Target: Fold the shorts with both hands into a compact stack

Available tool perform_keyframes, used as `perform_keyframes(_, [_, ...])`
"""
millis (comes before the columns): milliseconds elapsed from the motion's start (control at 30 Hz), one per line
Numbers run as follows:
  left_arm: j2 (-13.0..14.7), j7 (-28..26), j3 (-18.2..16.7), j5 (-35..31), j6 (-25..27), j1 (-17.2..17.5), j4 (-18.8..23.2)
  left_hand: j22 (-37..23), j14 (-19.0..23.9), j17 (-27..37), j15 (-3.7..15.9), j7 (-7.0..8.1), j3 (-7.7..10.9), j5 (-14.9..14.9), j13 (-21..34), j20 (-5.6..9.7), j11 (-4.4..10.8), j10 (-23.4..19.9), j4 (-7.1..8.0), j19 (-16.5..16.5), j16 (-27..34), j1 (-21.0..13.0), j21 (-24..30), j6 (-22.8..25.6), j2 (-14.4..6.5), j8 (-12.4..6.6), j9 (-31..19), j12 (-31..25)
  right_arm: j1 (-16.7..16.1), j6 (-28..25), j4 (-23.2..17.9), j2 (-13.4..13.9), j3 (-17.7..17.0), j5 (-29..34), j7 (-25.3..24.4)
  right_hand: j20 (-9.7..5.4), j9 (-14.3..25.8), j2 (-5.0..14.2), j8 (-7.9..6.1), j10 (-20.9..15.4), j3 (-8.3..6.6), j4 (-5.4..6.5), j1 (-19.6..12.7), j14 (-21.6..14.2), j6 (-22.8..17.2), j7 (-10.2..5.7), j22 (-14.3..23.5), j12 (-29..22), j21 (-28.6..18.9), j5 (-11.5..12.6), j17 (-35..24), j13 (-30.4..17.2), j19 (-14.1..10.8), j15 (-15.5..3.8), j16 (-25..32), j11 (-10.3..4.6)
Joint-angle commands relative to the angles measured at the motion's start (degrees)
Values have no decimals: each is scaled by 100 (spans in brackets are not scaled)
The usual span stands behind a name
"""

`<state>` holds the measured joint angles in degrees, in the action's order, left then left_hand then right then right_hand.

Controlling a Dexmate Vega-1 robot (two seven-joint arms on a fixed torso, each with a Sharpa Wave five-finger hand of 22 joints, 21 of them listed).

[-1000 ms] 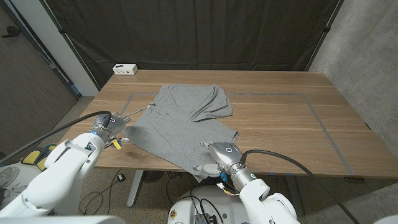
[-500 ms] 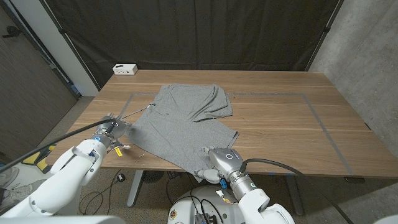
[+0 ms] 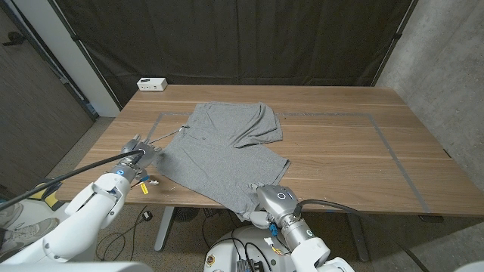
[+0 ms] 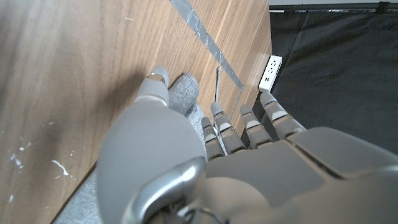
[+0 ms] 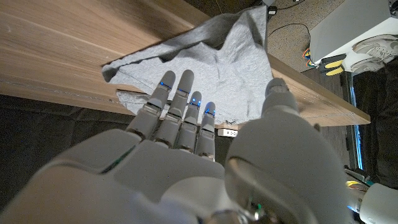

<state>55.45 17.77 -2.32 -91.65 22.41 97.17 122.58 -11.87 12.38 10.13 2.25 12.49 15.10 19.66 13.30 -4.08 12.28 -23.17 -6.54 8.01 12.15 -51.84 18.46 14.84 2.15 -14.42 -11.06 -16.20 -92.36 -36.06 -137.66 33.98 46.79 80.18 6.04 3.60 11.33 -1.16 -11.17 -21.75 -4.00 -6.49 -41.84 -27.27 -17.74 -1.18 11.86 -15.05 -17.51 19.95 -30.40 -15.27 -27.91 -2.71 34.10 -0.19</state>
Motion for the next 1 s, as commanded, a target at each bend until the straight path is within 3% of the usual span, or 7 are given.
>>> perform_keyframes(33, [426, -734, 538, 396, 288, -381, -458, -15, 199, 5, 860, 2, -25, -25, -7, 96, 9, -406, -69, 138, 45, -217, 91, 333, -146, -119, -37, -64, -144, 23, 447, -170, 101, 208, -774, -1, 31, -57, 93, 382, 84, -8, -19, 270, 362, 2, 31, 161, 69, 46, -69, -22, 155, -552, -56, 0])
perform_keyframes(233, [682, -1000, 826, 689, 399, -610, -588, -13, 423, 15, 918, 1, -7, -59, -51, 211, 20, -846, -133, 302, 37, -432, 162, 748, -291, -235, -38, -69, 11, 213, 782, -108, 130, -19, -1380, -119, 37, 48, 41, 628, 23, -124, -364, 452, 503, -141, 41, 265, 95, 101, -121, -29, 259, -591, -58, -135])
perform_keyframes(300, [779, -991, 927, 752, 437, -694, -607, -11, 499, 18, 920, 0, 0, -73, -65, 240, 26, -967, -140, 342, 36, -470, 179, 867, -320, -266, -37, -66, 34, 310, 893, -85, 126, -205, -1778, -156, 37, 140, -66, 385, -42, -196, -626, 346, 274, -212, 47, 180, 55, 141, -128, -28, 191, -671, -3, -159])
perform_keyframes(433, [986, -848, 1133, 896, 464, -881, -636, -9, 545, 9, 929, 6, -14, -98, -84, 258, 19, -1154, -166, 352, 1, -516, 186, 999, -290, -291, -34, -64, 176, 388, 1039, 7, 179, -243, -1840, -225, 32, 165, -205, 46, -87, -276, -1006, 76, -142, -373, 51, 82, -2, 189, -165, -28, 101, -782, 149, -270])
perform_keyframes(600, [1195, -597, 1415, 1041, 503, -1120, -650, -6, 567, 4, 938, 11, -106, -126, -94, 236, -19, -1198, -180, 328, -44, -490, 177, 1020, -132, -270, -25, -35, 291, 575, 1369, 114, 252, -388, -2568, -265, 27, 171, -251, -224, -55, -263, -1186, -88, -375, -444, 53, -13, -26, 207, -317, -54, 83, -899, 377, -376])
perform_keyframes(733, [1342, -343, 1644, 1113, 521, -1314, -638, -8, 456, 20, 927, 14, -306, -134, -51, 186, -28, -896, -120, 279, -129, -406, 158, 663, 17, -56, -10, 126, 418, 609, 1629, 87, 359, -433, -2913, -311, 25, 163, -246, -292, -22, -256, -1338, -120, -473, -536, 57, -35, -34, 220, -475, -83, 98, -975, 554, -451])
perform_keyframes(1000, [1522, -287, 2015, 1194, 614, -1617, -685, -6, 420, 16, 979, 10, -342, -96, -6, 250, -28, -802, -147, 357, -128, -569, 184, 558, -48, 25, -17, 181, 870, 1331, 2612, 110, 475, -1063, -4784, -417, 19, 220, -364, -717, -74, -322, -2130, -285, -1121, -889, 61, -177, -175, 360, -883, -168, -143, -1037, 984, -807])
